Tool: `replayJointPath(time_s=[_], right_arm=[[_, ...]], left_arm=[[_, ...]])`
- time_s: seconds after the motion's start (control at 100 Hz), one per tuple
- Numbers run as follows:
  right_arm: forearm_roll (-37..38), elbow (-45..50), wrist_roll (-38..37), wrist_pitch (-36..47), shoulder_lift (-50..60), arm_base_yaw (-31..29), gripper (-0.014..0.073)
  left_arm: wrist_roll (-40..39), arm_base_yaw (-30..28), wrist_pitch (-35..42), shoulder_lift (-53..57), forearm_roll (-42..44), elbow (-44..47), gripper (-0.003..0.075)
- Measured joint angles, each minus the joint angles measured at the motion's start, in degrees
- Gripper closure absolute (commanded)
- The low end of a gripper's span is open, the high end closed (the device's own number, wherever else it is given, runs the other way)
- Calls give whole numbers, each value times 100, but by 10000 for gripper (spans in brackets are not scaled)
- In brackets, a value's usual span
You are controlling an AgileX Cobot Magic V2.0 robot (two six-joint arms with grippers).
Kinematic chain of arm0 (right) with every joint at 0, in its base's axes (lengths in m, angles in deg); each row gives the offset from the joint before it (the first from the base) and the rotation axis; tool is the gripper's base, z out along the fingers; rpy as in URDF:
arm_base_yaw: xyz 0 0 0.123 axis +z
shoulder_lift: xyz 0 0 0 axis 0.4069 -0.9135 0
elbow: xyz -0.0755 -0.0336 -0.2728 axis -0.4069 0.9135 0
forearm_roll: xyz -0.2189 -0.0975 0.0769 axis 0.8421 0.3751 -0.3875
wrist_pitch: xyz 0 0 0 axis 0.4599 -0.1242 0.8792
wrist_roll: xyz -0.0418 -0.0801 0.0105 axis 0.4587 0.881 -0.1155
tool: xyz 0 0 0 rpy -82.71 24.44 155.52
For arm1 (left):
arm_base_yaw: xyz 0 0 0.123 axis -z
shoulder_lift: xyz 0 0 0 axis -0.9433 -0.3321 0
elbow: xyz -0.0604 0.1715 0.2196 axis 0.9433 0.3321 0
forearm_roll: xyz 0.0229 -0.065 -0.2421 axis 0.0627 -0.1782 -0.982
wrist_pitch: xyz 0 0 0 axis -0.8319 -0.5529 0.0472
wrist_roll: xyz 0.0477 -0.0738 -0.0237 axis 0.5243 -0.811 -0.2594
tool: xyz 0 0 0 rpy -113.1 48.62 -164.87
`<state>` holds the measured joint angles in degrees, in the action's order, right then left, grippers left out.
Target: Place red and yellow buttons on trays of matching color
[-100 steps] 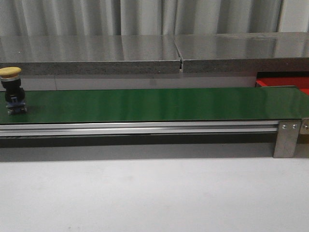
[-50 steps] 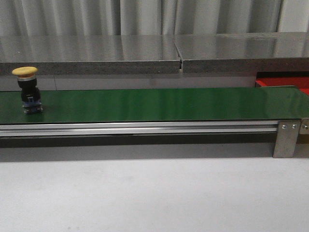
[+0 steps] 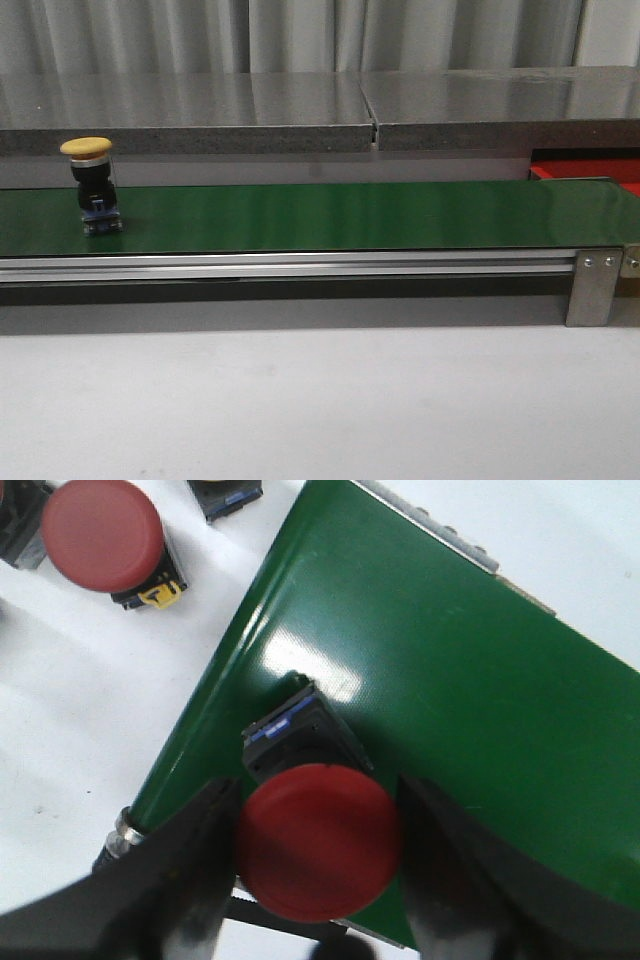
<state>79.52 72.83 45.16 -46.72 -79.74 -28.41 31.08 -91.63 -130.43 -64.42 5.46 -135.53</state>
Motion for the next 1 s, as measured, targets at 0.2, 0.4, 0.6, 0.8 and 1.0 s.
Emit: replayJointPath(time_s=[0.2,0.4,0.6,0.8,1.0], right_arm=[[0,0,0,0,0,0,659],[0,0,0,0,0,0,659],[0,0,0,0,0,0,659],[0,0,0,-9,0,0,659],[0,0,0,-9,0,0,659]], left_arm=[[62,0,-3,0,-48,-187,207],[674,237,196,262,-106,-277,343],[1228,971,444,917,-152,-135,737],[1368,1742,905,1603,-145,514,739],[1391,2351,1545,2313,3,1444,739]])
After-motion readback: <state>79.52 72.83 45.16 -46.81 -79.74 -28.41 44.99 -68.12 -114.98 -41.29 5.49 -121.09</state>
